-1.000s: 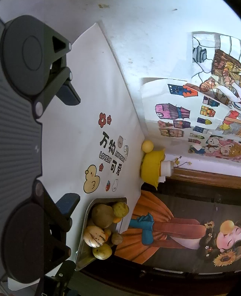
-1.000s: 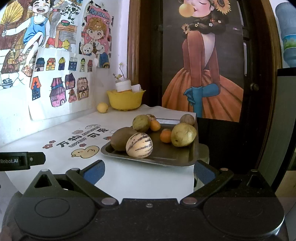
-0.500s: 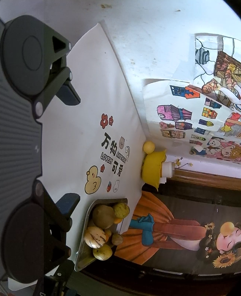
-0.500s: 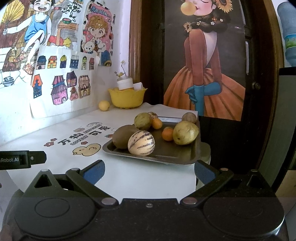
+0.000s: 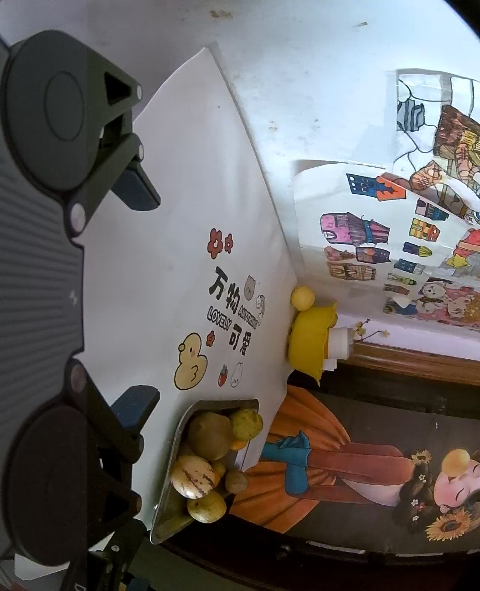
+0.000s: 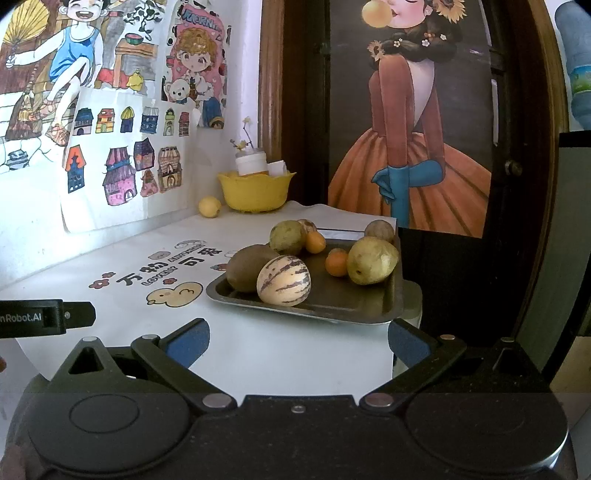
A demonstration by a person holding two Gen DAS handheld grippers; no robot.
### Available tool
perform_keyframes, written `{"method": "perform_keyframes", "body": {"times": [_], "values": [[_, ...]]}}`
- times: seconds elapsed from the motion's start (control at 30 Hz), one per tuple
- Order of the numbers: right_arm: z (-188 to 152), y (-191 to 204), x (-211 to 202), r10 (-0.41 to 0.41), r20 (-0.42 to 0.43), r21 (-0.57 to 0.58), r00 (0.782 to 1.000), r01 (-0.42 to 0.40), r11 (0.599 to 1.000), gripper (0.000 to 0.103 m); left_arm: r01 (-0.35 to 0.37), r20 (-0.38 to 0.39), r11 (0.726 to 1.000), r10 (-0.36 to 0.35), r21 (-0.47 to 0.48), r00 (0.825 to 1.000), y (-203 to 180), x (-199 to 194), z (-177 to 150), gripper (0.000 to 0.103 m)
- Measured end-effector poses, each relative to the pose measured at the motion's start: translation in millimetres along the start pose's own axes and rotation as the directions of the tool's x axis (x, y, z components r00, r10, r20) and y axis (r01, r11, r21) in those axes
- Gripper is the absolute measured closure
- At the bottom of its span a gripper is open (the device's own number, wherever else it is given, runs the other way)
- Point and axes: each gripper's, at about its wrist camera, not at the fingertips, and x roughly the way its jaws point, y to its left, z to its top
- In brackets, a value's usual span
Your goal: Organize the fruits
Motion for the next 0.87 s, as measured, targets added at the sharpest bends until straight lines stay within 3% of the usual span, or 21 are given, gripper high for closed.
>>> {"method": "perform_keyframes", "body": {"times": [0.37,0.87], "values": [[-1.4,-0.7,0.2,0.009,-0.013,-0.008,1.0,-0.009,1.0,0.001,-0.028,0.012,1.0,0.028,-0.003,1.0,-4.2,-5.3,1.8,0.0],[-1.9,-0.3,0.6,0.011,-0.016,-0.004,1.0,-0.011,1.0,0.001,-0.011,0.005,1.0,0.011,0.003,1.0,-5.7,-3.9,0.0,0.0]]}}
